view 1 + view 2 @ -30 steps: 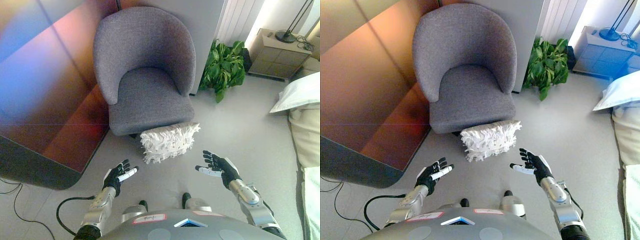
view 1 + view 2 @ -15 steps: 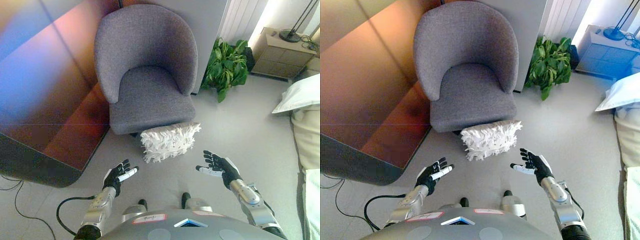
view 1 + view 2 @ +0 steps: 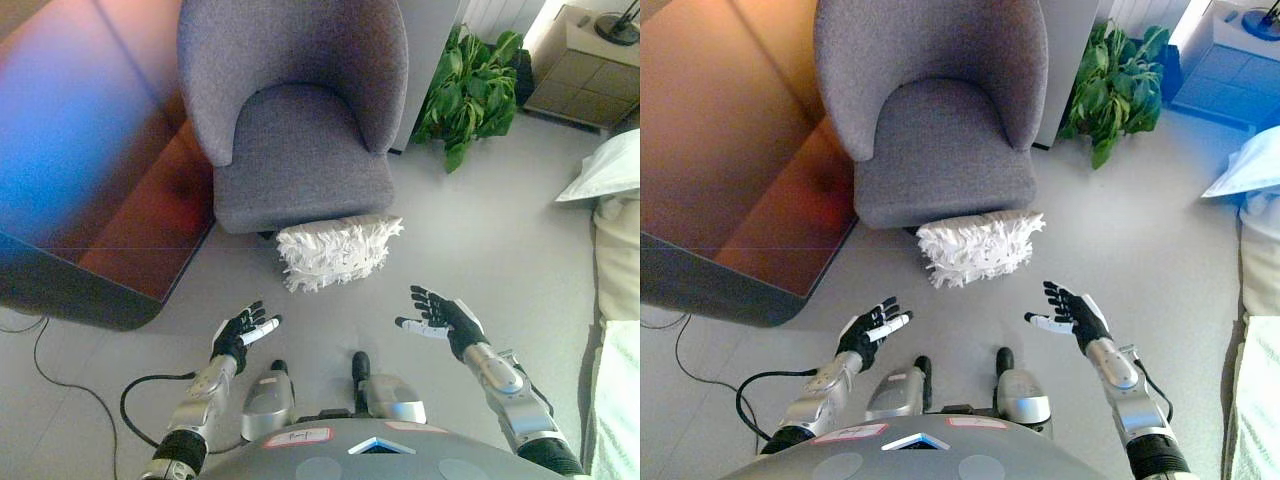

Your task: Pick up the pillow and put it on the sofa.

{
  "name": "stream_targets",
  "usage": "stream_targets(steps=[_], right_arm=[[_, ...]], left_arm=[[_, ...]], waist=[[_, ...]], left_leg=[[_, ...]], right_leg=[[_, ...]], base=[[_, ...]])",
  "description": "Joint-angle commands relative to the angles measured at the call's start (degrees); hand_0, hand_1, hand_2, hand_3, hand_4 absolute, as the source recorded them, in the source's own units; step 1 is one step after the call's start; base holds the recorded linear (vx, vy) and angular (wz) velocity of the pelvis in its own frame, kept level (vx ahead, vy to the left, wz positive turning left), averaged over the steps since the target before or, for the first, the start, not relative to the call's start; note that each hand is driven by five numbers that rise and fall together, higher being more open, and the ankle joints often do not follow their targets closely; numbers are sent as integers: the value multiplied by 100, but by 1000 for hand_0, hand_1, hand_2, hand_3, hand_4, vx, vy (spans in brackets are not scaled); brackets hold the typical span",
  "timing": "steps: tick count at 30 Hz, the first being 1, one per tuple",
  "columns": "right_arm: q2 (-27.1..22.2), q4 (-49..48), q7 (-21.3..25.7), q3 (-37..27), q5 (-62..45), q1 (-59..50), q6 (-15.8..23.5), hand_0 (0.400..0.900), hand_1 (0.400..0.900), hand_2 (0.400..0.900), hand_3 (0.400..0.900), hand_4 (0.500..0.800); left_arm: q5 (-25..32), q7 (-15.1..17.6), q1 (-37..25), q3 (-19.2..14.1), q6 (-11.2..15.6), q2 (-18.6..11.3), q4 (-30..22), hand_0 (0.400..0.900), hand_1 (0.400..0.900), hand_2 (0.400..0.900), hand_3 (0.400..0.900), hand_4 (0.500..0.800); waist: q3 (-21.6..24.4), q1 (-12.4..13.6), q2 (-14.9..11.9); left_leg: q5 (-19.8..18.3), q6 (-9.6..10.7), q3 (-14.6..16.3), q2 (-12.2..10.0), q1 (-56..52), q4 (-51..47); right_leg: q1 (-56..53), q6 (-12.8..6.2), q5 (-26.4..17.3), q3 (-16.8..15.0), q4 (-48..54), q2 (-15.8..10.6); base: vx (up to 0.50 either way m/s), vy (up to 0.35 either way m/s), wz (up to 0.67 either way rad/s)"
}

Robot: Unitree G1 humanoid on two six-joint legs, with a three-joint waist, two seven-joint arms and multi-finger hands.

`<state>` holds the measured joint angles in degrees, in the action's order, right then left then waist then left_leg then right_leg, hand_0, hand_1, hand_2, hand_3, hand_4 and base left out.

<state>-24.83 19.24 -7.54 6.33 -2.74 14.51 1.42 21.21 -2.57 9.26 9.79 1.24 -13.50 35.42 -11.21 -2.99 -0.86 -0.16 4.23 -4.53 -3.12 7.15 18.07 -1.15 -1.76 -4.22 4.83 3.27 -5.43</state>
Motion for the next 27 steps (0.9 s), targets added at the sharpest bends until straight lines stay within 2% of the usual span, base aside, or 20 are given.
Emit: stream_targets(steps=[1,2,4,5,7,8,9,11,13,14,15,16,17,18,21,22,23,26,27], right_arm=[[-85,-461,138,-171,-313,-334,502,900,900,900,900,800],[-85,-442,167,-160,-292,-353,518,900,900,900,900,800],[-118,-384,214,-133,-273,-392,529,900,900,900,900,800],[-136,-377,231,-112,-257,-423,532,900,900,900,900,800],[-142,-401,250,-88,-236,-478,522,900,900,900,900,800],[-119,-467,196,-61,-221,-473,494,900,900,900,900,800],[-112,-498,175,-30,-187,-470,492,900,900,900,900,800],[-87,-385,171,42,-104,-523,470,900,900,900,900,800],[-8,-335,182,54,-142,-570,438,900,900,900,900,800],[17,-317,136,76,-217,-607,452,900,900,900,900,800],[14,-326,82,138,-165,-648,425,900,900,900,900,800],[13,-325,83,136,-165,-650,425,900,900,900,900,800],[14,-322,91,174,-111,-684,428,900,900,900,900,800],[32,-340,111,228,-20,-759,441,900,900,900,900,800],[-11,-451,143,256,213,-771,445,900,900,900,900,800],[-90,-522,157,269,406,-772,471,900,900,900,900,800],[-89,-523,158,272,409,-772,471,900,900,900,900,800],[-247,-518,364,264,795,-834,456,900,900,900,900,800],[-394,-424,516,288,1120,-1003,422,900,900,900,900,800]], left_arm=[[249,31,-271,-101,372,-334,-429,900,900,900,900,800],[257,52,-299,-77,379,-324,-430,900,900,900,900,800],[251,88,-308,-54,394,-314,-426,900,900,900,900,800],[241,106,-304,-57,404,-309,-434,900,900,900,900,800],[213,139,-314,-67,377,-315,-424,900,900,900,900,800],[263,141,-253,-100,384,-315,-422,900,900,900,900,800],[274,143,-254,-97,383,-320,-440,900,900,900,900,800],[247,181,-321,-66,412,-390,-415,900,900,900,900,800],[280,207,-362,-101,418,-491,-482,900,900,900,900,800],[306,183,-403,-88,423,-533,-474,900,900,900,900,800],[252,137,-445,-41,410,-612,-515,900,900,900,900,800],[252,136,-447,-41,409,-610,-515,900,900,900,900,800],[245,161,-473,-56,413,-629,-491,900,900,900,900,800],[258,227,-482,-128,419,-646,-482,900,900,900,900,800],[245,261,-470,-202,415,-644,-465,900,900,900,900,800],[258,286,-492,-253,428,-662,-459,900,900,900,900,800],[258,287,-490,-256,427,-663,-461,900,900,900,900,800],[267,347,-599,-247,475,-703,-424,900,900,900,900,800],[268,428,-674,-271,525,-734,-405,900,900,900,900,800]], waist=[[141,140,-248],[144,170,-202],[165,244,-131],[180,282,-109],[239,325,-65],[334,366,-65],[390,371,-79],[526,409,-215],[598,440,-326],[619,435,-358],[623,409,-377],[641,424,-360],[594,389,-318],[431,294,-127],[298,188,-19],[237,129,10],[217,96,-6],[79,66,-3],[-2,122,8]], left_leg=[[238,23,254,-161,825,-239],[541,78,297,-297,885,-653],[903,171,349,-433,1009,-1319],[1013,237,385,-482,1083,-1598],[1212,299,716,-565,1129,-1716],[1137,228,741,-587,1039,-1714],[1225,221,793,-578,1066,-1645],[1076,67,857,-401,1155,-1370],[909,-77,947,-256,1090,-1253],[816,-173,987,-148,1073,-1236],[634,-384,1016,88,905,-1323],[645,-384,1023,66,928,-1328],[575,-508,1047,194,769,-1409],[540,-642,1020,248,390,-1675],[537,-705,926,290,-86,-2088],[513,-699,880,304,-301,-2243],[508,-699,853,326,-321,-2239],[412,-600,688,330,-445,-2268],[323,-505,627,306,-462,-2282]], right_leg=[[-630,-156,886,86,-327,304],[-705,-197,935,70,-288,332],[-848,-258,1031,9,-190,328],[-946,-300,1091,-42,-142,310],[-1179,-372,1207,-159,-73,286],[-1222,-395,1302,-249,-125,245],[-1298,-418,1369,-198,-133,169],[-1283,-570,1398,-170,-466,-100],[-1087,-709,1109,-252,-932,-293],[-902,-770,884,-310,-1269,-351],[-480,-810,328,-354,-2169,-499],[-449,-807,308,-369,-2163,-480],[-194,-788,-152,-356,-2787,-520],[252,-756,-450,-220,-3783,-387],[703,-763,-320,-35,-4391,-317],[977,-731,-170,174,-4260,-312],[946,-732,-142,200,-4276,-337],[1031,-684,179,494,-3415,-653],[1178,-706,253,571,-2754,-884]], base=[[252,92,-18],[248,107,-24],[269,129,-37],[312,154,-43],[311,186,-56],[307,227,-51],[343,255,-38],[379,247,-24],[310,214,-14],[358,367,5],[253,295,4],[244,343,-1],[196,377,-7],[278,475,-1],[215,224,17],[280,159,37],[273,87,40],[188,-43,37],[131,-82,25]])
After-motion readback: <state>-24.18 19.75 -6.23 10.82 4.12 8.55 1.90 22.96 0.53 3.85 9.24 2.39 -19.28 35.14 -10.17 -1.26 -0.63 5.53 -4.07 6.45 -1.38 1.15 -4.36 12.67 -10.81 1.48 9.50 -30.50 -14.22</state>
